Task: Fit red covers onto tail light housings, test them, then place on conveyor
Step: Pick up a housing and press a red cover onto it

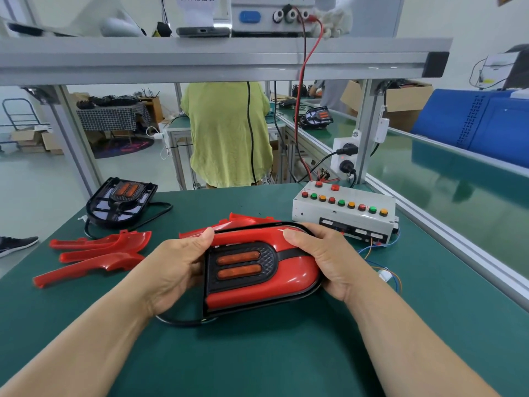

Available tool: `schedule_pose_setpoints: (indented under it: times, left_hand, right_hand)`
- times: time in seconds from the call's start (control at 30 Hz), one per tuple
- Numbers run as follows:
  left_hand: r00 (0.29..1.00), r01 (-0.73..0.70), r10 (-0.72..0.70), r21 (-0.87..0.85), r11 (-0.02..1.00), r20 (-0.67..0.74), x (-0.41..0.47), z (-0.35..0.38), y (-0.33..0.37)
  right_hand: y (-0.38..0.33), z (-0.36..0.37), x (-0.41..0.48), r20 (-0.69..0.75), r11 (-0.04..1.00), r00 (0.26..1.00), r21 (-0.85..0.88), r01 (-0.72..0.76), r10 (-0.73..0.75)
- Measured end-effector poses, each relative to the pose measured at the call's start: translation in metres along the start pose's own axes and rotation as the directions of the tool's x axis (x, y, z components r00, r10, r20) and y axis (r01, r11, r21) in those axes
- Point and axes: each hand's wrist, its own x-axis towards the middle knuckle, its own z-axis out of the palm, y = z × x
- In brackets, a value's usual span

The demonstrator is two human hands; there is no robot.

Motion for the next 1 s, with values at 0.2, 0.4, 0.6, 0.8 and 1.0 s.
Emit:
schedule_pose_setpoints:
  times: [0.2, 0.4, 0.6, 0.8, 1.0]
  left_hand:
    - [0.999, -0.037, 0.036, 0.037, 0.999, 0.027, 0.002, 0.004, -0.001]
    - [0.999, -0.025, 0.026, 0.038, 0.999, -0.024, 0.001, 0.009, -0.002]
    - [0.984, -0.111, 0.129, 0.144, 0.983, -0.119, 0.000, 0.014, -0.003]
    - [0.949, -0.206, 0.249, 0.217, 0.954, -0.193, 0.000, 0.019, -0.007]
    - [0.954, -0.202, 0.238, 0.198, 0.959, -0.182, 0.001, 0.019, -0.008]
  right_hand:
    - [-0.001, 0.001, -0.001, 0.009, 1.000, 1.000, -0.030, 0.007, -0.007]
    - [-0.001, 0.002, -0.001, -0.001, 0.999, 1.000, -0.041, 0.013, -0.013]
    - [-0.002, 0.002, 0.000, -0.022, 0.998, 0.999, -0.060, 0.037, -0.038]
    - [-0.001, 0.003, 0.001, -0.045, 0.995, 0.997, -0.082, 0.063, -0.067]
    - [0.001, 0.001, 0.004, -0.039, 0.995, 0.997, -0.073, 0.068, -0.071]
